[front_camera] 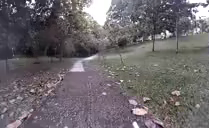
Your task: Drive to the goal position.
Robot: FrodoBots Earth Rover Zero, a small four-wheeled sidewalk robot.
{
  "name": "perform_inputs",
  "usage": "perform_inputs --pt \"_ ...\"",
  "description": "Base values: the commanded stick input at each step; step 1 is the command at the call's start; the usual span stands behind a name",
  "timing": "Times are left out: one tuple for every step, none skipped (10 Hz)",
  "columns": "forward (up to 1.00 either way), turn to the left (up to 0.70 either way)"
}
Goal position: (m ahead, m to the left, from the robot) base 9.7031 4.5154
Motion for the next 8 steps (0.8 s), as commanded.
perform_inputs --pt "0.70 0.01" --pt "0.70 0.01" --pt "0.70 0.01" --pt "0.70 0.01" --pt "0.45 0.01" --pt "0.09 0.01" --pt "0.04 0.00" --pt "0.13 0.00"
